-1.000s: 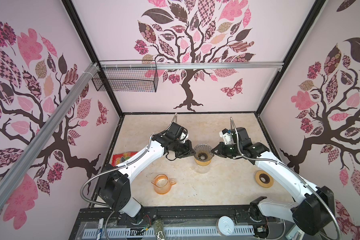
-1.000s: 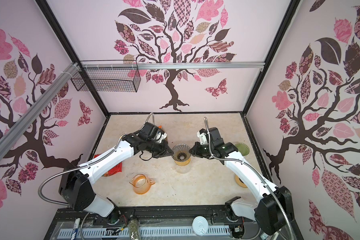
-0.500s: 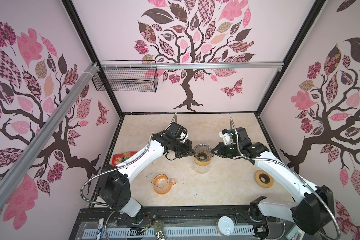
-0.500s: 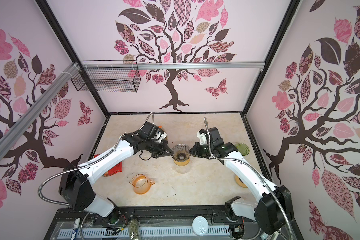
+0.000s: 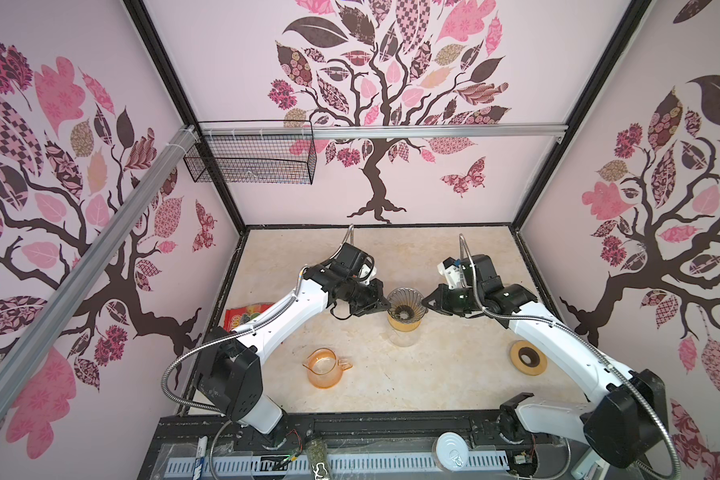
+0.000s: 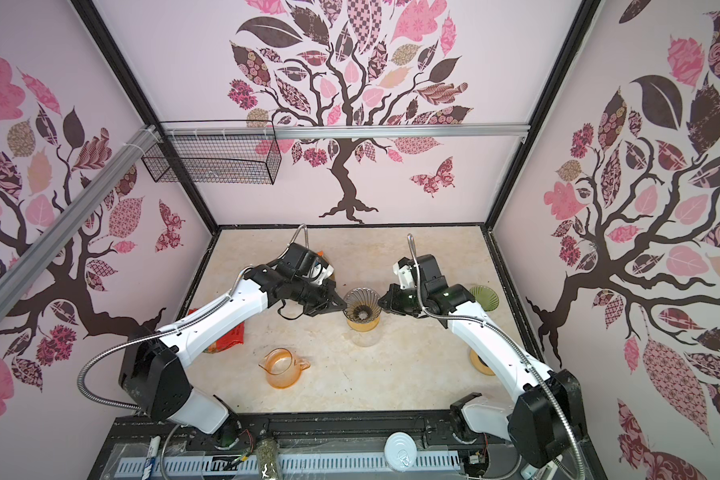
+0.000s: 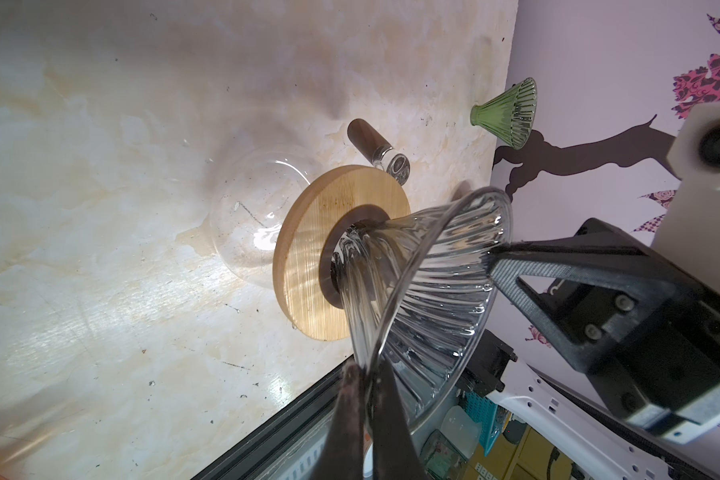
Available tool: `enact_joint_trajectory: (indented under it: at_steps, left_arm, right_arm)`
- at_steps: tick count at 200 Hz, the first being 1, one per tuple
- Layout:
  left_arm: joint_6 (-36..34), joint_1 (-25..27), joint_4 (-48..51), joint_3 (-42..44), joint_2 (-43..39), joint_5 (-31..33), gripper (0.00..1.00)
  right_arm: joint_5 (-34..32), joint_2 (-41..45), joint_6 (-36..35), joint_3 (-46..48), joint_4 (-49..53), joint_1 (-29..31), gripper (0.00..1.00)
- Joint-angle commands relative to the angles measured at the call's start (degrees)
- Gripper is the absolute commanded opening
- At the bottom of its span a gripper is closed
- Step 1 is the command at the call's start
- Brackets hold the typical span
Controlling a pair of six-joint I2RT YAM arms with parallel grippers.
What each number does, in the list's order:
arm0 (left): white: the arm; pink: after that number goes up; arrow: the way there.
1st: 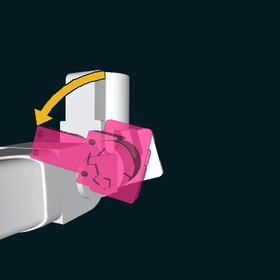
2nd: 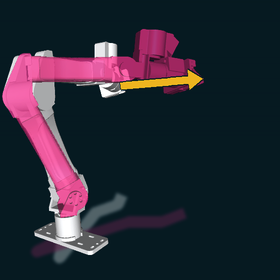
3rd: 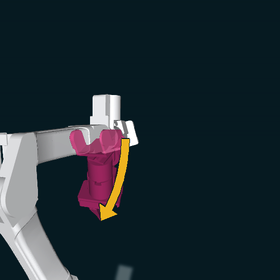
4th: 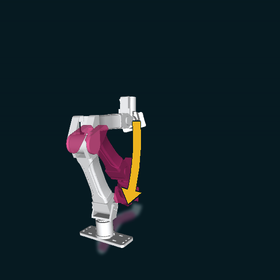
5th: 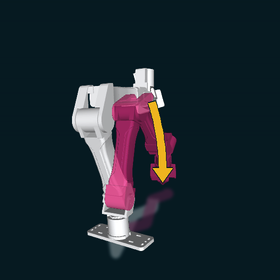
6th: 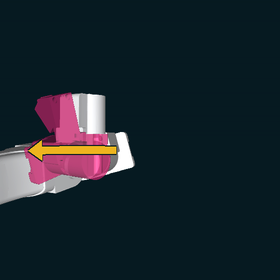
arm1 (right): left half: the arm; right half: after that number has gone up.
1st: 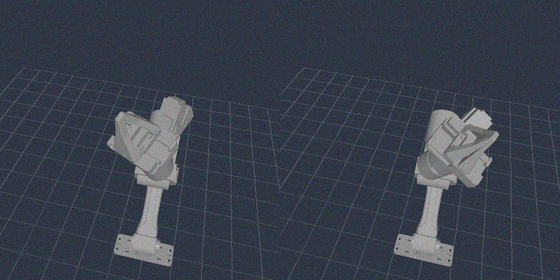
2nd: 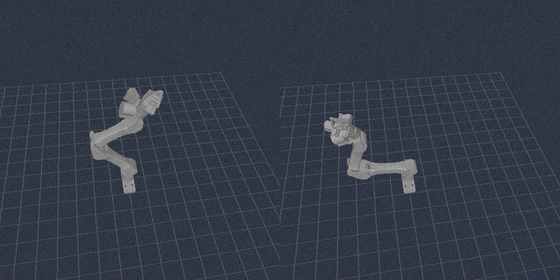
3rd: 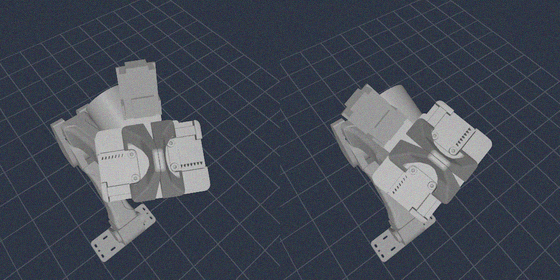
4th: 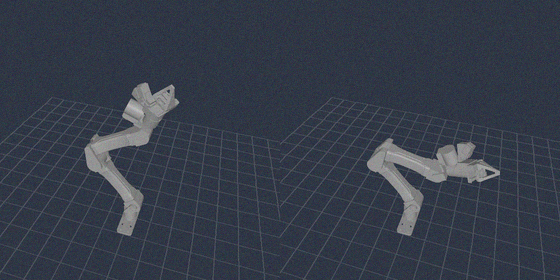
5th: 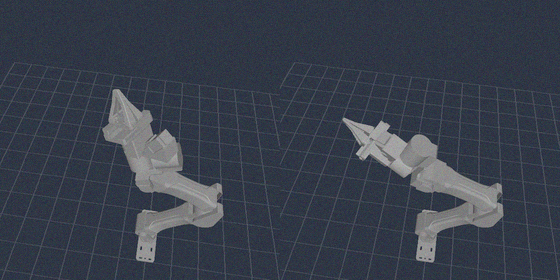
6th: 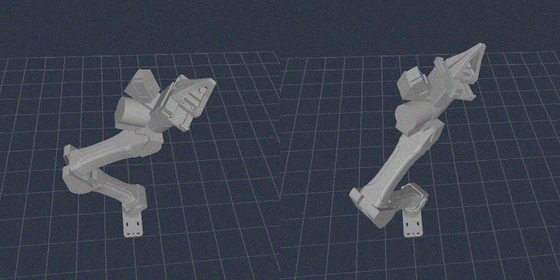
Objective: Place the coffee filter in the dripper
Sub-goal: 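Lower the ribbed glass dripper into the bamboo ring with both grippers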
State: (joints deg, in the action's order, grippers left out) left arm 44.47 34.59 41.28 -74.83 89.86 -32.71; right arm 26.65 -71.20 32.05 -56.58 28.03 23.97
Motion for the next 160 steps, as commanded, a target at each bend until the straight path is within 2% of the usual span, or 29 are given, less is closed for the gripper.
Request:
enact_joint_trajectory:
  at_steps: [1, 160]
  left_arm:
    - [-1.20, 0.66, 2.57, -0.49, 2.92, 0.30, 0.00]
    - [-2.88, 0.75, 1.84, 7.26, 6.77, -0.65, 0.00]
  right_arm:
    - [-1.59, -2.34, -1.17, 1.16, 3.06, 0.51, 0.00]
    - [-0.64, -2.34, -0.21, 10.34, -0.88, 0.64, 0.00]
